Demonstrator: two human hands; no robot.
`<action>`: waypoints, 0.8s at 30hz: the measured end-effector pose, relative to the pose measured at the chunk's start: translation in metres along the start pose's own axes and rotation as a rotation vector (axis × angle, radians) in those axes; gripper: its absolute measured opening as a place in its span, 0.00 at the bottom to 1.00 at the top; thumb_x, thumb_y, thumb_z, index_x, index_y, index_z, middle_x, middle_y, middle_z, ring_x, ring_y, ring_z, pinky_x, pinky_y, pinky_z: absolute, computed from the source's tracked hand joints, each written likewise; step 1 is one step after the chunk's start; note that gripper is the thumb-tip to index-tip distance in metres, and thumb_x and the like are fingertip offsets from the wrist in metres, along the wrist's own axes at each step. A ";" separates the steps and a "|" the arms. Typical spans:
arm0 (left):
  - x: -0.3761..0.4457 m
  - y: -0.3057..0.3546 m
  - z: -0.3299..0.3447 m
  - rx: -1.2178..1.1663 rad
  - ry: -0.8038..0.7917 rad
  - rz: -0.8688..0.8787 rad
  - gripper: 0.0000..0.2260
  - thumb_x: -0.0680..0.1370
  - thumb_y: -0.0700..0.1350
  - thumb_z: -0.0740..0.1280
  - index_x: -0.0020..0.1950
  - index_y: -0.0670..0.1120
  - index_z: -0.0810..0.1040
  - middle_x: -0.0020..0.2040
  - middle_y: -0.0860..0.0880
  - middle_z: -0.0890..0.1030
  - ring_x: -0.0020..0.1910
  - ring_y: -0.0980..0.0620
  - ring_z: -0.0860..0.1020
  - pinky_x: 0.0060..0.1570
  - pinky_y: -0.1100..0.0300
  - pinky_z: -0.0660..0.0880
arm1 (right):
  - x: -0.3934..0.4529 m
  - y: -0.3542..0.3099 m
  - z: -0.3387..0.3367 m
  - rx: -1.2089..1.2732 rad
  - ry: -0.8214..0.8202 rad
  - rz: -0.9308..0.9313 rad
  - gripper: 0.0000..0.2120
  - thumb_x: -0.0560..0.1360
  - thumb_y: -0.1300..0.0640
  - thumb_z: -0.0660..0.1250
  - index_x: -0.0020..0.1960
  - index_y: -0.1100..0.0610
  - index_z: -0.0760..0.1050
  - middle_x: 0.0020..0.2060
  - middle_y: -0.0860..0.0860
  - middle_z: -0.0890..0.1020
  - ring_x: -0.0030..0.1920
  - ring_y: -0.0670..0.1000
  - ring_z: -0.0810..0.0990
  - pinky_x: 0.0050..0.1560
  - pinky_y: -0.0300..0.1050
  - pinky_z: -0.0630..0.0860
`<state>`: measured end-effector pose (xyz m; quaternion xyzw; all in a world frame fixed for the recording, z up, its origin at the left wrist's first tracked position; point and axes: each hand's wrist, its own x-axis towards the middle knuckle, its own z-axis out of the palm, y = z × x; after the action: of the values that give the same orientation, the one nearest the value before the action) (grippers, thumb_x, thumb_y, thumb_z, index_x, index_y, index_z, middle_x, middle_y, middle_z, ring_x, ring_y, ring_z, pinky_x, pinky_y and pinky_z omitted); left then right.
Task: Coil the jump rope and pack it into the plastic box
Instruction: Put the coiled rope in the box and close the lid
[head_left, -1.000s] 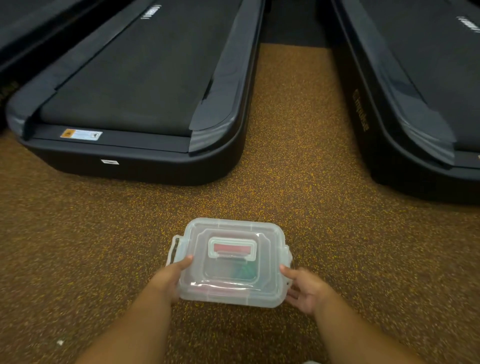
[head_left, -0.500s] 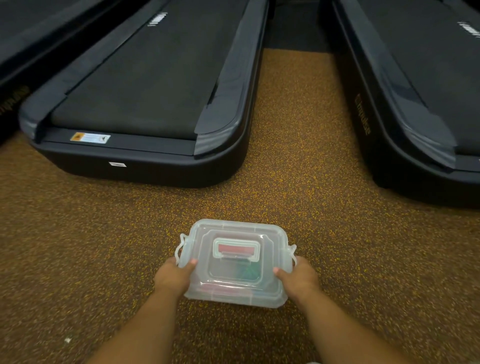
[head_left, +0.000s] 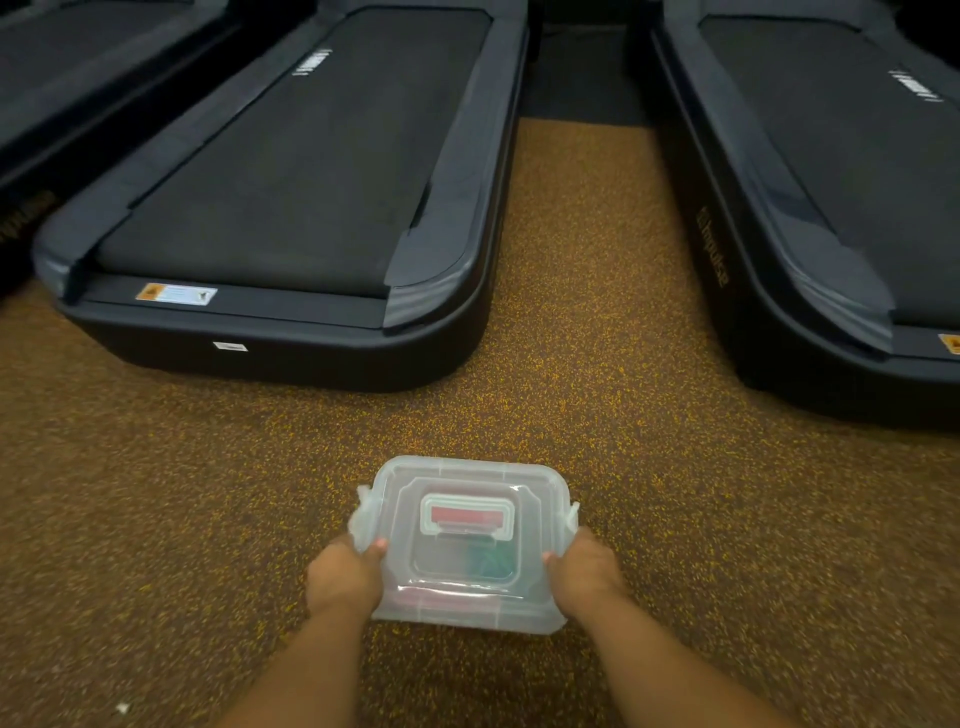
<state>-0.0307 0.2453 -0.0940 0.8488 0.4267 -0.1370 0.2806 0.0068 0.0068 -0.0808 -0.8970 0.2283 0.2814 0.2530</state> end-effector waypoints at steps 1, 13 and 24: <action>-0.001 0.001 0.000 0.022 0.009 -0.003 0.19 0.78 0.53 0.64 0.59 0.39 0.77 0.54 0.37 0.80 0.54 0.38 0.78 0.50 0.51 0.74 | -0.001 -0.001 0.000 -0.015 -0.001 0.001 0.20 0.78 0.52 0.65 0.66 0.60 0.67 0.62 0.59 0.77 0.60 0.60 0.77 0.56 0.50 0.76; -0.008 0.011 -0.006 -0.057 -0.142 -0.063 0.17 0.78 0.43 0.61 0.67 0.40 0.69 0.62 0.36 0.75 0.60 0.37 0.74 0.58 0.47 0.72 | 0.010 0.006 -0.002 0.314 -0.238 0.077 0.26 0.72 0.64 0.62 0.69 0.52 0.64 0.56 0.55 0.78 0.55 0.58 0.79 0.57 0.58 0.78; -0.003 0.030 -0.012 -0.378 -0.162 0.072 0.27 0.76 0.35 0.61 0.73 0.52 0.65 0.63 0.40 0.74 0.56 0.39 0.74 0.59 0.48 0.73 | 0.014 -0.003 -0.033 0.580 -0.086 -0.058 0.30 0.74 0.71 0.59 0.67 0.43 0.67 0.49 0.51 0.80 0.49 0.54 0.80 0.51 0.57 0.81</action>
<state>-0.0089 0.2367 -0.0720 0.7819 0.3904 -0.1122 0.4728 0.0313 -0.0141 -0.0646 -0.7806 0.2628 0.2346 0.5162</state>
